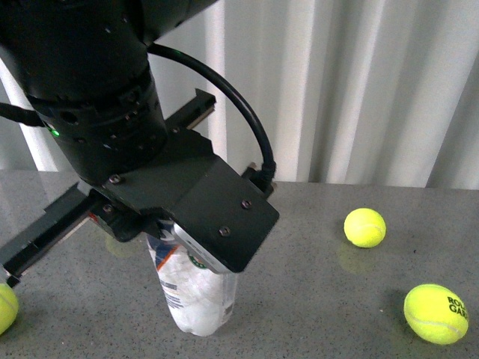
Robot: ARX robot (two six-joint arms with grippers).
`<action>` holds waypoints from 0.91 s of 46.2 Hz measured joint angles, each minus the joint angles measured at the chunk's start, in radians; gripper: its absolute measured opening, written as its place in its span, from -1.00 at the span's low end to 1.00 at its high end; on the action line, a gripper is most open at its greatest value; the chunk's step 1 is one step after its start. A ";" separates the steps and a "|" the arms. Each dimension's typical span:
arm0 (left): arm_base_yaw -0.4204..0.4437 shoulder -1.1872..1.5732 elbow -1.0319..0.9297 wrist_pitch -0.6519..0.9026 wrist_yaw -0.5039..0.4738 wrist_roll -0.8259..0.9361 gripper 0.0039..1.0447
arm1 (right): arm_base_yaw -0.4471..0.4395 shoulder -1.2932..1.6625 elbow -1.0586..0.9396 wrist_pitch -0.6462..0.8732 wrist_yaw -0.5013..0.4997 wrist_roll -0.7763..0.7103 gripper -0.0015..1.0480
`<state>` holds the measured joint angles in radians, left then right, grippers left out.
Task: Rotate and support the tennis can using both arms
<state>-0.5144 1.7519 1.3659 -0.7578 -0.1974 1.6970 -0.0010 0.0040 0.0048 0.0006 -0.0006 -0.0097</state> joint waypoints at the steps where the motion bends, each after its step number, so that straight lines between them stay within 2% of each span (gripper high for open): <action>1: -0.005 0.003 -0.001 0.001 0.006 -0.002 -0.94 | 0.000 0.000 0.000 0.000 0.000 0.000 0.87; 28: -0.050 0.060 0.004 0.080 0.027 -0.023 -0.94 | 0.000 0.000 0.000 0.000 0.000 0.000 0.87; 38: -0.054 0.069 0.003 0.109 0.040 -0.020 -0.39 | 0.000 0.000 0.000 0.000 0.000 0.000 0.87; 42: -0.055 0.069 0.003 0.109 0.044 -0.023 -0.04 | 0.000 0.000 0.000 0.000 0.000 0.000 0.87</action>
<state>-0.5697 1.8214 1.3685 -0.6491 -0.1535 1.6741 -0.0010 0.0040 0.0048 0.0006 -0.0010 -0.0097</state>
